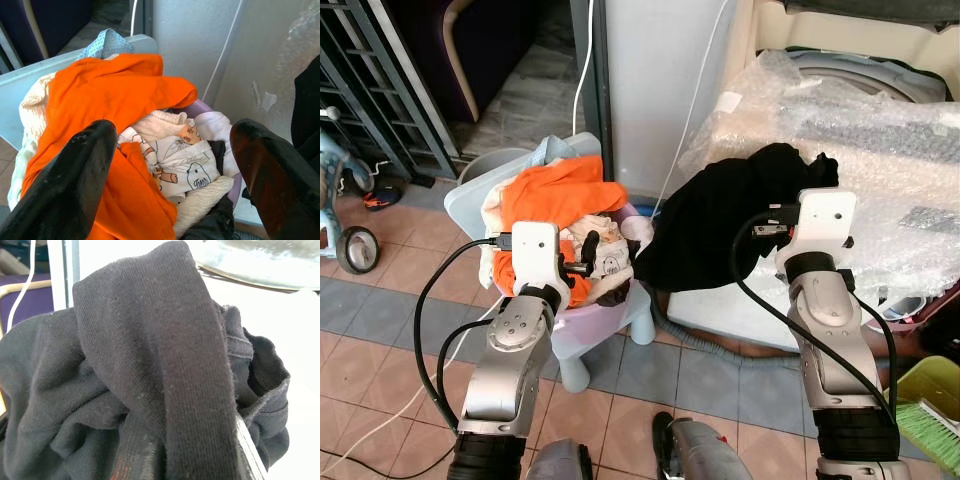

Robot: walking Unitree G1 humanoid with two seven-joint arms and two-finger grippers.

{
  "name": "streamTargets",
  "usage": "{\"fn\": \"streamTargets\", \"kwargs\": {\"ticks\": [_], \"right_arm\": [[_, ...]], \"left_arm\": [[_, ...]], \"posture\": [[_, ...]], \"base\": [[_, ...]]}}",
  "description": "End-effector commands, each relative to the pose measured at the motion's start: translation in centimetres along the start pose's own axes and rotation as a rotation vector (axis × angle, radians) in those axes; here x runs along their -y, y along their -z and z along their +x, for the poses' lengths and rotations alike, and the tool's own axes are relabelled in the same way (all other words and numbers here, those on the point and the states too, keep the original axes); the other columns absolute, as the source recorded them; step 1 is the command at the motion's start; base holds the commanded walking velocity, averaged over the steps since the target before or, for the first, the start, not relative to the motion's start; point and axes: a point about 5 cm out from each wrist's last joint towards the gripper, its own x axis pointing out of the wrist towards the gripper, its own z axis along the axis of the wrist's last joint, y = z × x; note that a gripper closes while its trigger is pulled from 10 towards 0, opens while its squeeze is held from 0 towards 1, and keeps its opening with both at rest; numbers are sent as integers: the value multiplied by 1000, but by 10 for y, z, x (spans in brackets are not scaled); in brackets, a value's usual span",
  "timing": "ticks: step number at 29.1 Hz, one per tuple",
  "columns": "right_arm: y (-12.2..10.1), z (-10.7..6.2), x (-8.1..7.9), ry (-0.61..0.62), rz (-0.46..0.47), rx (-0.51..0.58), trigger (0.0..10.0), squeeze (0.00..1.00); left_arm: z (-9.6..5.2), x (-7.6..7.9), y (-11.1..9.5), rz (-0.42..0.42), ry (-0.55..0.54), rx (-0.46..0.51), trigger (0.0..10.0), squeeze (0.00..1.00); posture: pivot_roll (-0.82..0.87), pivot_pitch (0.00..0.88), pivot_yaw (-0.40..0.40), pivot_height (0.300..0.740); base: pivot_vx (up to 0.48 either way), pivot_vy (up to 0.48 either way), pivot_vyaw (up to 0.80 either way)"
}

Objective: Clothes washing

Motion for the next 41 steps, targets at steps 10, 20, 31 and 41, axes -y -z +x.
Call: {"fn": "streamTargets", "kwargs": {"ticks": [10,20,31,41], "right_arm": [[-2,-2,-1,-1,-7,22,10000,0],[-16,8,10,44,-54,88,10000,0],[-45,26,23,92,-97,185,10000,0],[-108,76,27,10,-161,382,10000,0]], "left_arm": [[2,5,-2,-4,26,6,10000,0],[1,6,-9,-34,6,62,10000,0],[2,10,-13,-89,60,84,10000,0],[3,15,-11,-93,81,79,10000,0]], "posture": [[4,125,36,740],[2,129,29,740],[-10,126,32,740],[-8,122,39,740]], "base": [[0,-102,0],[0,-31,0],[344,0,-433],[476,0,-113]]}}
